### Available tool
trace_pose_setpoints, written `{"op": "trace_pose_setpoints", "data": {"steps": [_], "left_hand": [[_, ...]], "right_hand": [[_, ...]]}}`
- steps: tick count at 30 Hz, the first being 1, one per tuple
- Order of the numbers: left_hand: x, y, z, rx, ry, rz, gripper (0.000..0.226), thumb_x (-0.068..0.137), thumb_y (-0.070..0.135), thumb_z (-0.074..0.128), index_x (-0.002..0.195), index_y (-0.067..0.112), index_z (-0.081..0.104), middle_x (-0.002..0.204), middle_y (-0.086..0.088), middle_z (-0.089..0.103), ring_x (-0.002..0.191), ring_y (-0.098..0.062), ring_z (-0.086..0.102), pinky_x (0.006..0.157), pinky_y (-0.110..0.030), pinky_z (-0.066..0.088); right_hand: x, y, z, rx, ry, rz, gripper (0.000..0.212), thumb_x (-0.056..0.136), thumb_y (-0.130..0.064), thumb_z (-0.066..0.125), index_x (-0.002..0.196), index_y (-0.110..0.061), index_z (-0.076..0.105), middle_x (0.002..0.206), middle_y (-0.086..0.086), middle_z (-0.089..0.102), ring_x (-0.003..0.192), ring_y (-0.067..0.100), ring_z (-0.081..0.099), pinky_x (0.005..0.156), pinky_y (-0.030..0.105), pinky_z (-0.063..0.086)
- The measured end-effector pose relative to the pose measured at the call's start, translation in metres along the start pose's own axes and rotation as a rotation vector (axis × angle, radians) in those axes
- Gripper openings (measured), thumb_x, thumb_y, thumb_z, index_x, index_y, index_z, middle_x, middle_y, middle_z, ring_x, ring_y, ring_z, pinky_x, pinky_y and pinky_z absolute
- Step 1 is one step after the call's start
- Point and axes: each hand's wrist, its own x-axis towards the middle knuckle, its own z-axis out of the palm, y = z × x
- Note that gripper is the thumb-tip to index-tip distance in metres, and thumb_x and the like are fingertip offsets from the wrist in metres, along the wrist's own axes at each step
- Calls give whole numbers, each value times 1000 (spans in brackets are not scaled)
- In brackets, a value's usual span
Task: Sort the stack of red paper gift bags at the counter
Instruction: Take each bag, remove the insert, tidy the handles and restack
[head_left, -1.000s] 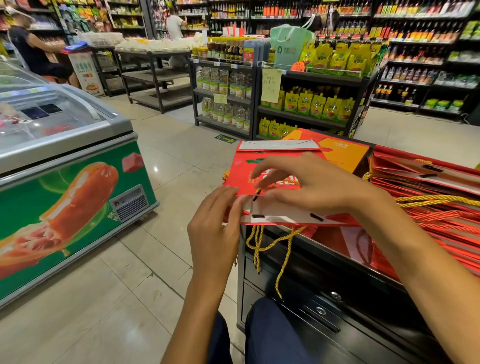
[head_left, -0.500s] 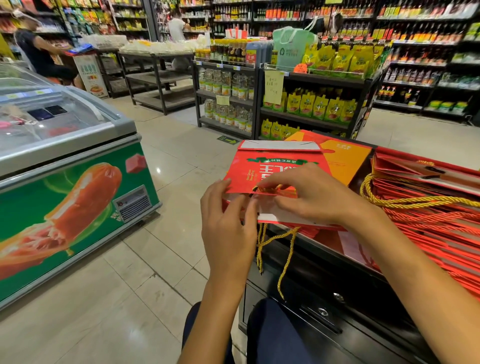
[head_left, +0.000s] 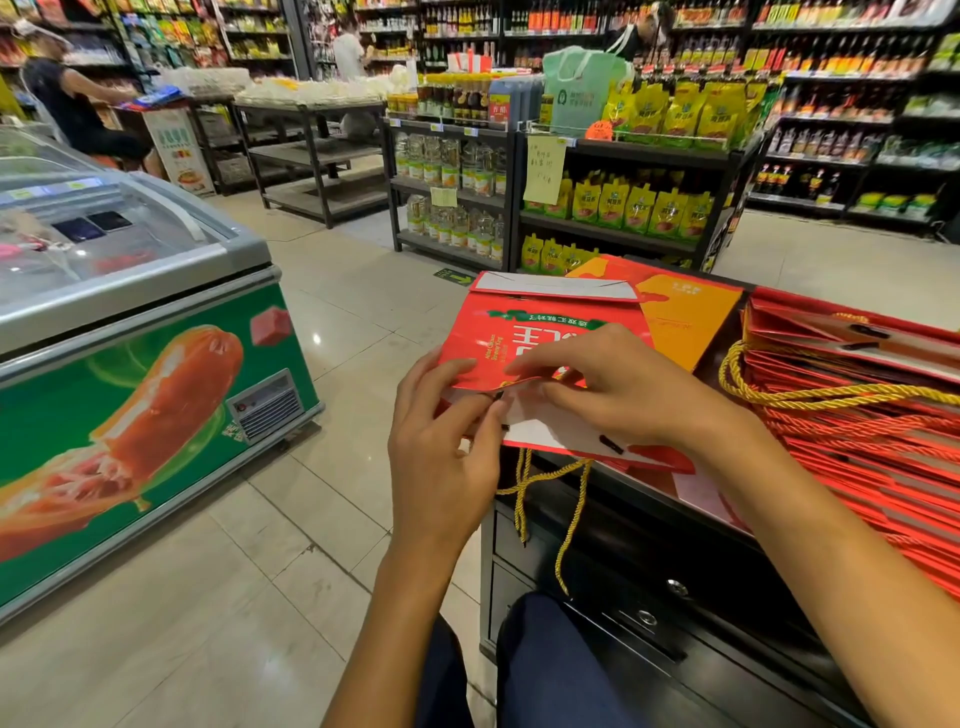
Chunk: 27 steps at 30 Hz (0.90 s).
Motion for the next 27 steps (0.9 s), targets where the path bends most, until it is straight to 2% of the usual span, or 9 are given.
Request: {"op": "trace_pose_setpoints", "data": {"steps": [4, 6, 8, 12, 15, 17, 21, 23, 27], "left_hand": [[-1, -4, -4, -19, -30, 11, 9, 90, 13, 72, 91, 10, 81, 134, -4, 64, 142, -22, 44, 107, -7, 31], [-4, -4, -6, -44, -45, 40, 8, 89, 10, 73, 93, 10, 80, 137, -5, 62, 144, -23, 43, 109, -11, 34], [-6, -7, -7, -47, -55, 59, 10, 91, 11, 71, 98, 11, 80, 140, -5, 61, 146, -24, 42, 113, -16, 36], [-4, -11, -10, -49, -112, 54, 11, 95, 20, 71, 100, 14, 79, 143, -1, 58, 148, -18, 38, 109, -39, 48], [-3, -10, -16, -134, -170, 4, 16, 92, 28, 72, 99, 16, 80, 142, 2, 59, 147, -11, 39, 106, -27, 48], [-3, -10, -20, -210, -175, -61, 12, 90, 25, 76, 97, 17, 80, 137, 4, 62, 144, -7, 43, 102, -14, 45], [-5, -8, -20, -300, -22, -267, 14, 96, 29, 70, 91, 16, 73, 122, 11, 68, 129, -7, 57, 102, -34, 52], [0, -3, -14, -298, 44, -422, 23, 99, 42, 63, 107, 21, 65, 118, 11, 66, 118, -6, 60, 97, -36, 55], [15, 6, 0, -345, -183, -750, 50, 96, 62, 54, 136, 31, 45, 113, 1, 66, 89, -12, 73, 70, -33, 64]], "right_hand": [[1, 3, 4, -18, 24, -25, 31, 97, -18, 61, 127, -21, 72, 115, -5, 76, 101, 13, 70, 82, 37, 55], [0, 5, 2, -14, 32, -23, 34, 96, -12, 61, 127, -20, 72, 115, -4, 76, 100, 10, 69, 81, 27, 52], [1, 5, -1, -3, -2, -18, 36, 97, -12, 61, 130, -22, 70, 120, -6, 74, 104, 1, 64, 83, 13, 46], [1, 9, -6, 83, -61, 41, 39, 95, -17, 63, 132, -28, 68, 125, -16, 70, 110, -4, 61, 89, 11, 46], [0, 12, -10, 192, -126, 87, 33, 94, -31, 70, 127, -36, 70, 119, -25, 65, 108, -10, 57, 85, 5, 42], [0, 16, -10, 255, -143, 97, 28, 93, -37, 72, 122, -36, 72, 115, -21, 66, 108, -5, 58, 86, 9, 43], [4, 21, -6, 173, -108, 66, 15, 90, -28, 77, 104, -31, 80, 99, -11, 65, 93, 3, 60, 82, 26, 46], [6, 21, -3, 138, -80, 10, 9, 89, -23, 77, 96, -27, 81, 93, -9, 63, 90, 3, 58, 80, 29, 45], [9, 24, 2, 97, -133, -27, 13, 91, -26, 76, 104, -25, 78, 95, -9, 56, 91, 0, 53, 80, 22, 41]]}}
